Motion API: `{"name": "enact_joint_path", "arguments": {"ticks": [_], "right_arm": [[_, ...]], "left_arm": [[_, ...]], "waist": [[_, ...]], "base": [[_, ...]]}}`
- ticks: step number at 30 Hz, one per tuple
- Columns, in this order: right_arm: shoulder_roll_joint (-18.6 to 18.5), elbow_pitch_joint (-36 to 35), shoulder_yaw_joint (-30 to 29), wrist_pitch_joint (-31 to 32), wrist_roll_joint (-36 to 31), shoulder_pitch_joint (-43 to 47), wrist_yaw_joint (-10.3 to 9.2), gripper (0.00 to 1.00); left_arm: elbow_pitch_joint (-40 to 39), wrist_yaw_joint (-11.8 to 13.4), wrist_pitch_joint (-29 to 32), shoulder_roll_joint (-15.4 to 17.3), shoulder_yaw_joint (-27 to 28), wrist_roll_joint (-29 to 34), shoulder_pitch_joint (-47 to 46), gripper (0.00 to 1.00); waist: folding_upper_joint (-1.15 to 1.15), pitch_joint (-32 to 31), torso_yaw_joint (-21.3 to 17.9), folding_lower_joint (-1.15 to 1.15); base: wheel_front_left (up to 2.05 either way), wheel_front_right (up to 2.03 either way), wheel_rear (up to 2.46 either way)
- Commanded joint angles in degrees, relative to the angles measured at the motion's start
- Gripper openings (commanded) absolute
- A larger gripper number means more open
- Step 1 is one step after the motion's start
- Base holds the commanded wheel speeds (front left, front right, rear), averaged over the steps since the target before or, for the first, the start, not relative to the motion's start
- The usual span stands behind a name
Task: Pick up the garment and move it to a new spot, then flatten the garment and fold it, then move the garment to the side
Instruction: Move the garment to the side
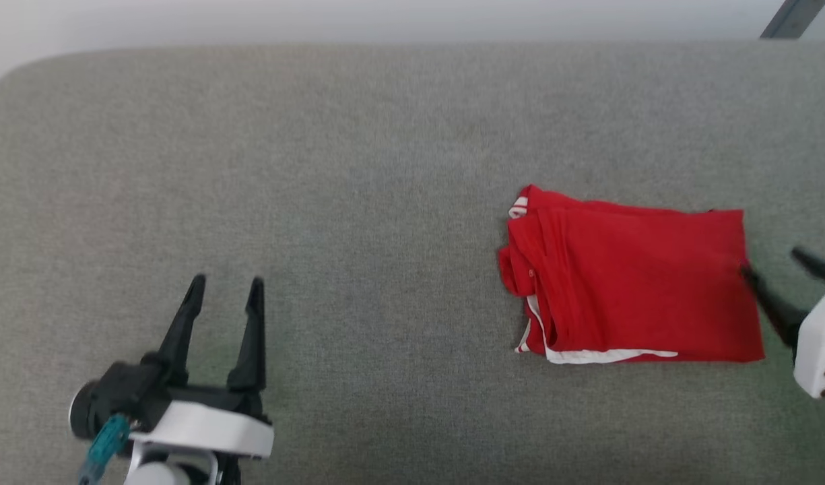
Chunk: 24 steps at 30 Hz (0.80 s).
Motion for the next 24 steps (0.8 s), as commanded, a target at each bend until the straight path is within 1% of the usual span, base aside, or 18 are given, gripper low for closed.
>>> {"name": "enact_joint_path", "arguments": {"ticks": [1,3,4,8,13,14,15,16,18,19,20,21,22,24], "right_arm": [[-3.4,-0.8,3.5,7.2,4.1,-1.5,0.0,1.0],[-6.3,-1.4,4.7,11.9,7.3,-3.8,-0.01,1.0],[-6.3,-1.4,4.7,11.9,7.3,-3.8,-0.01,1.0],[-8.6,-1.2,6.1,17.4,11.3,-7.3,0.0,1.0],[-8.2,1.1,6.7,22.6,14.1,-10.1,0.0,1.0],[-8.0,1.2,7.3,23.4,14.6,-10.2,0.0,1.0],[-6.6,2.1,7.7,24.9,17.0,-10.2,0.0,1.0],[-6.0,2.4,8.3,25.6,17.6,-10.0,0.01,1.0],[-6.2,2.5,10.1,26.4,17.6,-10.0,0.01,1.0],[-6.3,2.6,10.8,26.5,17.3,-9.9,0.0,0.74],[-6.2,2.7,11.3,26.2,17.2,-9.9,0.0,0.4],[-5.9,2.7,11.9,26.0,17.5,-9.9,0.0,0.13],[-5.6,2.9,12.2,26.0,17.8,-10.1,0.0,0.0],[-5.5,3.1,12.3,25.2,18.1,-10.5,-0.1,0.0]], "left_arm": [[0.4,0.1,-0.3,0.2,-0.9,0.1,-2.2,1.0],[0.8,0.1,-0.3,0.3,-1.6,0.2,-3.8,1.0],[0.8,0.1,-0.3,0.3,-1.6,0.2,-3.8,1.0],[1.1,0.1,-0.3,-0.1,-2.7,0.1,-6.6,1.0],[1.3,0.1,-0.3,-0.3,-4.2,0.1,-9.6,1.0],[1.5,0.1,-0.3,-0.3,-4.5,0.1,-10.2,1.0],[1.5,0.1,-0.3,-0.4,-4.8,0.0,-11.2,1.0],[1.4,0.1,-0.3,-0.4,-4.9,-0.1,-11.7,1.0],[1.4,0.1,-0.3,-0.3,-5.2,-0.2,-12.4,1.0],[1.5,0.1,-0.3,-0.3,-5.2,-0.2,-12.7,1.0],[1.6,0.1,-0.3,-0.2,-5.3,-0.2,-12.9,1.0],[1.8,0.1,-0.3,-0.1,-5.3,-0.2,-13.2,1.0],[1.9,0.1,-0.3,0.0,-5.2,-0.1,-13.5,1.0],[2.1,0.1,-0.3,0.3,-5.3,0.0,-14.1,1.0]], "waist": [[0.0,2.2,-0.1,0.0],[0.0,3.6,0.0,0.0],[0.0,3.6,0.0,0.0],[0.0,6.6,0.3,0.0],[0.0,10.4,1.3,0.0],[0.0,11.1,1.5,0.0],[0.0,12.3,1.8,0.0],[0.0,12.9,1.9,0.0],[0.0,13.9,2.0,0.0],[0.0,14.4,1.9,0.0],[0.0,14.7,1.8,0.0],[0.0,15.0,1.7,0.0],[0.0,15.3,1.4,0.0],[0.0,15.6,0.8,0.0]], "base": [[0.0,0.0,0.0],[0.0,0.0,0.0],[0.0,0.0,0.0],[0.0,0.0,0.0],[0.0,0.0,0.0],[0.0,0.0,0.0],[0.0,0.0,0.0],[0.0,0.0,0.0],[0.0,0.0,0.0],[0.0,0.0,0.0],[0.0,0.0,0.0],[0.0,0.0,0.0],[0.0,0.0,0.0],[0.0,0.0,0.0]]}}
